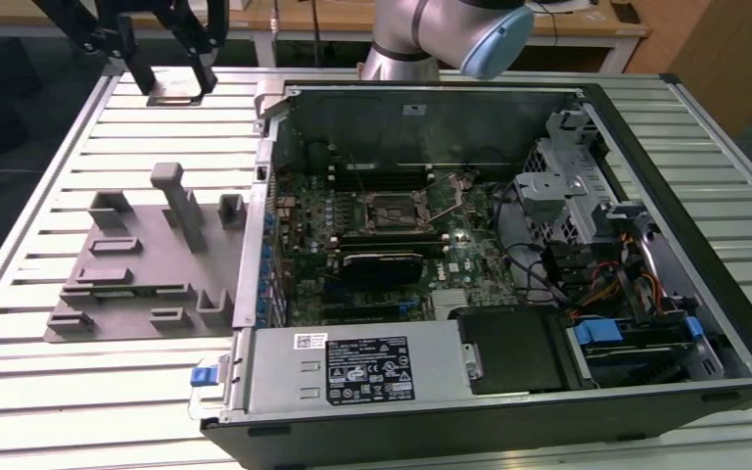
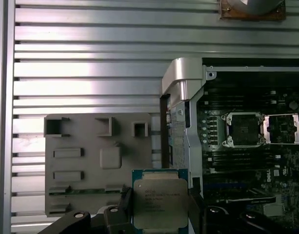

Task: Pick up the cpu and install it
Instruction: 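Pick up the cpu and move it towards the insertion slot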

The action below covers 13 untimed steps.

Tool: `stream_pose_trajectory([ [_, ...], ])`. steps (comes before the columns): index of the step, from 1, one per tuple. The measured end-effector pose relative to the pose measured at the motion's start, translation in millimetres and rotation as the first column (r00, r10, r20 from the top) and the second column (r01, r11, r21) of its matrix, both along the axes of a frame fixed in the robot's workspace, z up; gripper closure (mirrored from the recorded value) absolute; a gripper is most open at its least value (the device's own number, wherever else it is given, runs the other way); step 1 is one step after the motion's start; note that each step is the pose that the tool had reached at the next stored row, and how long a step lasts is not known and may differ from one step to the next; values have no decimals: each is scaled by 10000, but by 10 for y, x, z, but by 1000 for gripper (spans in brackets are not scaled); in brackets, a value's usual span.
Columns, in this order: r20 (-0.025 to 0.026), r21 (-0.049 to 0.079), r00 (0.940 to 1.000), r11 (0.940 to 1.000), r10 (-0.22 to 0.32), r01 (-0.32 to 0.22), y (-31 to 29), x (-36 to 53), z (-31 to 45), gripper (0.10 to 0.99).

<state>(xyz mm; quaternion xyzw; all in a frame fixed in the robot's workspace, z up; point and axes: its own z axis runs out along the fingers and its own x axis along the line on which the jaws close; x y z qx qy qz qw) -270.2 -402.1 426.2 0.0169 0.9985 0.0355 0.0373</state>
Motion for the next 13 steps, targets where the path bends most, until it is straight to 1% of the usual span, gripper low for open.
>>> stream_pose_trajectory([
  [13,0,-4,10000,10000,0,0,11,175,-89,545],
])
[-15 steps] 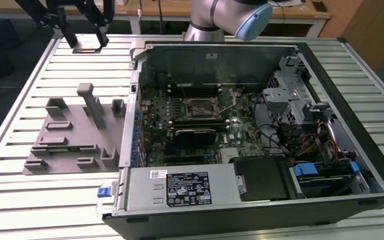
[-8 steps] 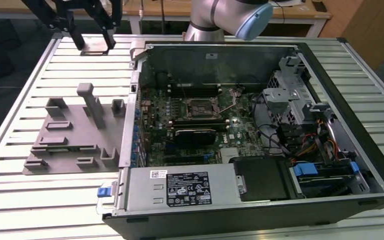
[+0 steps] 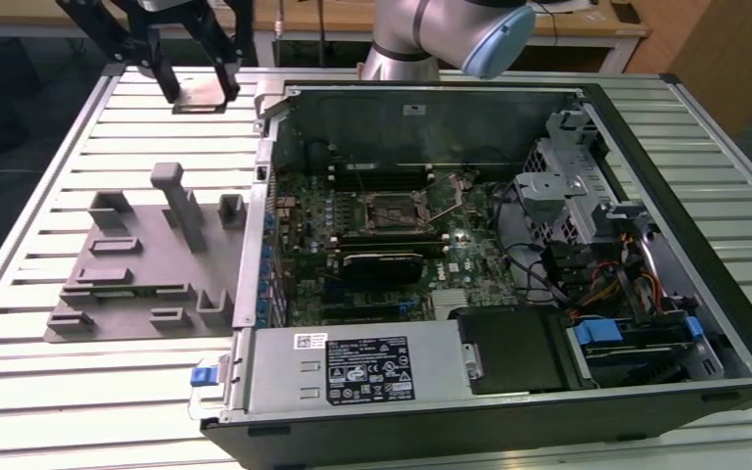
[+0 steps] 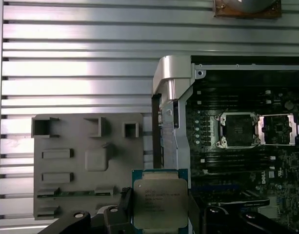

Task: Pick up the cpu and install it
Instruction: 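Pick up the cpu and move it towards the insertion slot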

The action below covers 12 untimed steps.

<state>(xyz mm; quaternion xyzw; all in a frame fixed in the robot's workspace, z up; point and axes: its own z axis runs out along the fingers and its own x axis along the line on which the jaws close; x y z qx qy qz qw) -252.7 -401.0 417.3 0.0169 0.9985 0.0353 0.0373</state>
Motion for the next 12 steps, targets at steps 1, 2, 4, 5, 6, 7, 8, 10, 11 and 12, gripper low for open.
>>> stream_pose_trajectory([
  [1,0,0,10000,10000,0,0,1,12,-6,545],
  [2,0,0,10000,10000,0,0,2,25,-11,545],
  [4,0,0,10000,10000,0,0,4,51,-19,545],
  [5,0,0,10000,10000,0,0,5,65,-23,545],
  [6,1,0,10000,10000,0,0,6,78,-26,545],
  [7,0,0,10000,10000,0,0,7,92,-29,545],
  [8,0,-1,10000,10000,0,0,8,108,-31,545],
  [10,0,0,10000,10000,1,-1,9,143,-36,545],
  [11,0,0,10000,10000,0,0,10,162,-38,545],
  [12,1,1,10000,10000,0,0,11,182,-40,545],
])
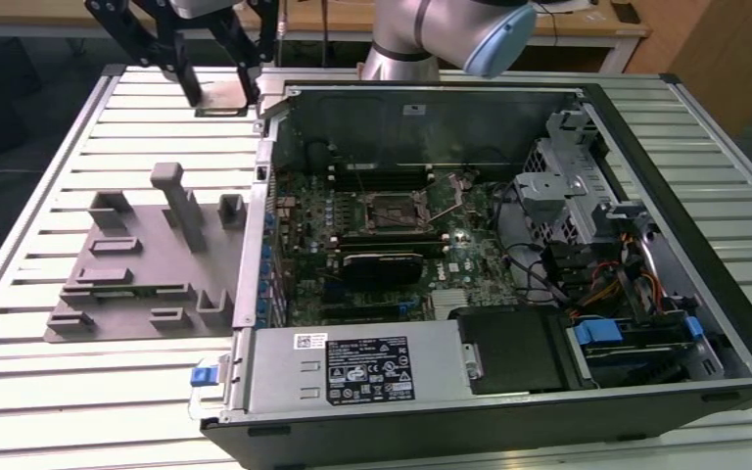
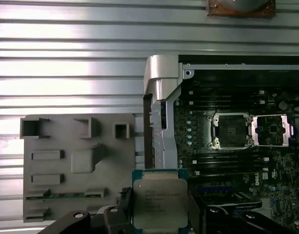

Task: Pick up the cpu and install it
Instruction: 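Pick up the cpu and move it towards the insertion slot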

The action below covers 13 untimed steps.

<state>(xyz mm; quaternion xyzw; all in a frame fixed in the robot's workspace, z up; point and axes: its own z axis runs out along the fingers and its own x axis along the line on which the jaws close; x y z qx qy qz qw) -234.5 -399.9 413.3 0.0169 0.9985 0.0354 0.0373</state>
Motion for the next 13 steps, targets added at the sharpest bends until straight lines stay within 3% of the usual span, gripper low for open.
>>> stream_pose_trajectory([
  [13,0,-1,10000,10000,1,-1,13,298,-49,545],
])
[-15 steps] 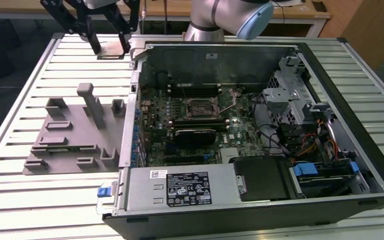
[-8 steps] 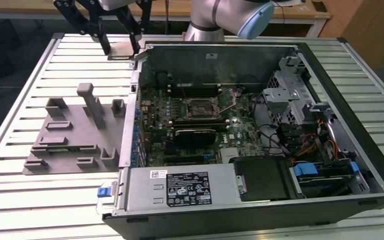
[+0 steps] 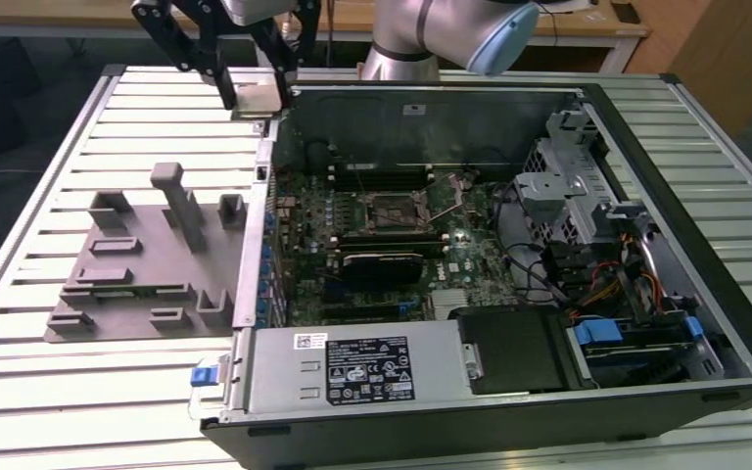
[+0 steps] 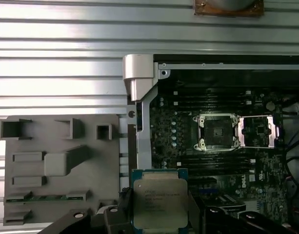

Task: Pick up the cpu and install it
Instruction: 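Pick up the cpu and move it towards the insertion slot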

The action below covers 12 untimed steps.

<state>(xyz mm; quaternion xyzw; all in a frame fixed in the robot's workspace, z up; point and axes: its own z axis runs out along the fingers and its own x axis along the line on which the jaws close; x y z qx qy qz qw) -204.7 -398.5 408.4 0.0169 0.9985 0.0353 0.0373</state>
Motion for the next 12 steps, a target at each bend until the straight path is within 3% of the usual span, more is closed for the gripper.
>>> stream_pose_trajectory([
  [12,-1,0,10000,10000,0,0,15,203,-114,545],
])
